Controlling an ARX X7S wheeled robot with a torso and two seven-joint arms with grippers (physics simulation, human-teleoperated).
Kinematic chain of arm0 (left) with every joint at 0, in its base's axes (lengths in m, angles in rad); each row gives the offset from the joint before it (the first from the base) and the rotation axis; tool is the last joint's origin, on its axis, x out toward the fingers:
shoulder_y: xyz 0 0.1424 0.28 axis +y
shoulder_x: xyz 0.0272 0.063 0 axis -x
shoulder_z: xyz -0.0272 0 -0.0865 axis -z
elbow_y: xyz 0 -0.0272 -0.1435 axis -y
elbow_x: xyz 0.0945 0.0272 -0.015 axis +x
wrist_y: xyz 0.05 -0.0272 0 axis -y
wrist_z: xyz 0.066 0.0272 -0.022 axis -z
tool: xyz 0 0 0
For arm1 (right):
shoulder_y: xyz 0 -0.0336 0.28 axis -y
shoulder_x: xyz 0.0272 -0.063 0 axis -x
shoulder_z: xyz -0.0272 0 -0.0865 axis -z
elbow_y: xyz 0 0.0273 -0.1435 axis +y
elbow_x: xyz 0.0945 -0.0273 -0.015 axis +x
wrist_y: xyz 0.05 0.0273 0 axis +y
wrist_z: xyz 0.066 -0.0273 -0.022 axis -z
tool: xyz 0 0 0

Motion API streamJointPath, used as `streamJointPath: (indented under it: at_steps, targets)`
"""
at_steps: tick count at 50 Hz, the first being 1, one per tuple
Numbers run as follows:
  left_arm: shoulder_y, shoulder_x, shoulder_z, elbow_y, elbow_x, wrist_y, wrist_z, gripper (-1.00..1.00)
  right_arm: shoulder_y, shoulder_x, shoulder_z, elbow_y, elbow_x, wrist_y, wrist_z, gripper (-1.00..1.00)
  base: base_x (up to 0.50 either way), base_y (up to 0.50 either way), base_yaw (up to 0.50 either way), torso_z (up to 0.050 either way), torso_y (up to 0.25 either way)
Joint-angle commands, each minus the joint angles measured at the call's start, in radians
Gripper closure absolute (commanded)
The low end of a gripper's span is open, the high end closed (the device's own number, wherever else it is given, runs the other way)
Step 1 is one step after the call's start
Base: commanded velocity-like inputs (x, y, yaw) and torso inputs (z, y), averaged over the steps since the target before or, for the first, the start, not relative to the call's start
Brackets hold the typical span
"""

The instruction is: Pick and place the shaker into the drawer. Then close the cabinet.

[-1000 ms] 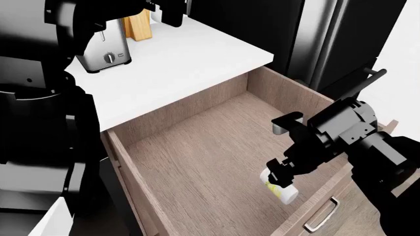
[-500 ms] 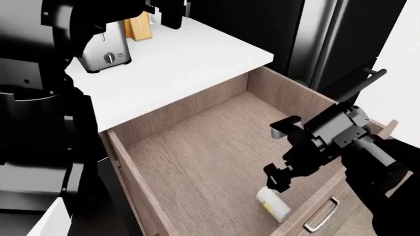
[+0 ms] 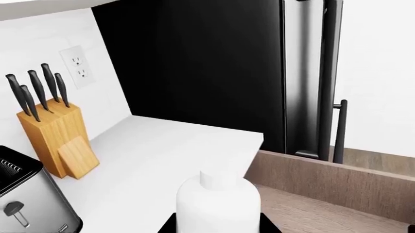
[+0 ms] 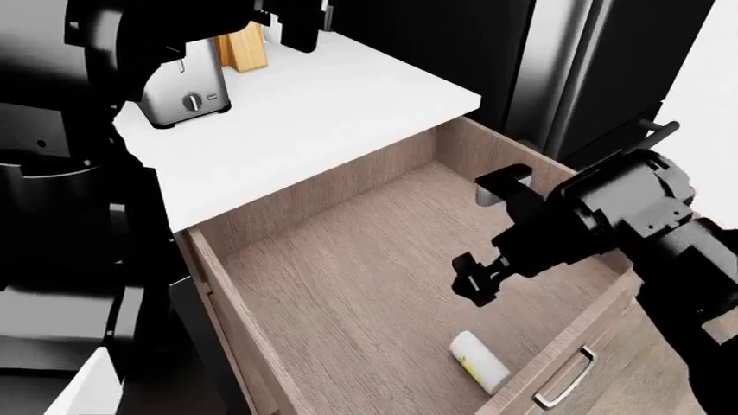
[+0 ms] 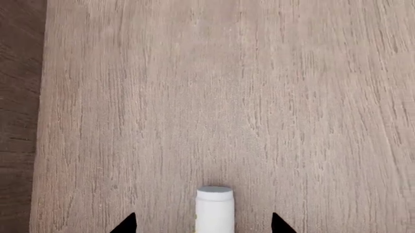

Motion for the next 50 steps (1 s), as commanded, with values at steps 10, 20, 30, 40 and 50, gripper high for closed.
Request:
streamJointPath:
  at_steps: [10, 20, 30, 40, 50]
  targets:
    - [-0.03, 0.001, 0.008, 0.032, -0.014, -0.058, -0.03, 1.0, -0.006, 0.317, 0.483, -0.583, 0.361, 0.097, 0.535, -1.0, 0.0, 0.0, 0.0, 0.001, 0.0]
    - [0.01, -0.025, 0.024, 0.076, -0.048, -0.08, -0.056, 1.0, -0.151, 0.445, 0.685, -0.763, 0.489, -0.047, 0.719, -1.0, 0.0, 0.0, 0.0, 0.0, 0.0]
    - [0.051, -0.177, 0.072, 0.113, -0.701, -0.075, -0.569, 1.0, -0.184, 0.549, 0.793, -0.89, 0.624, -0.052, 0.856, -1.0, 0.0, 0.0, 0.0, 0.0, 0.0]
    - [0.134, -0.187, 0.139, 0.114, -0.765, -0.044, -0.618, 1.0, -0.167, 0.609, 0.823, -0.93, 0.703, -0.015, 0.923, -1.0, 0.0, 0.0, 0.0, 0.0, 0.0]
    - [0.123, -0.177, 0.347, -0.033, -0.703, 0.094, -0.514, 1.0, -0.122, 0.629, 0.824, -0.938, 0.737, 0.024, 0.943, -1.0, 0.0, 0.0, 0.0, 0.0, 0.0]
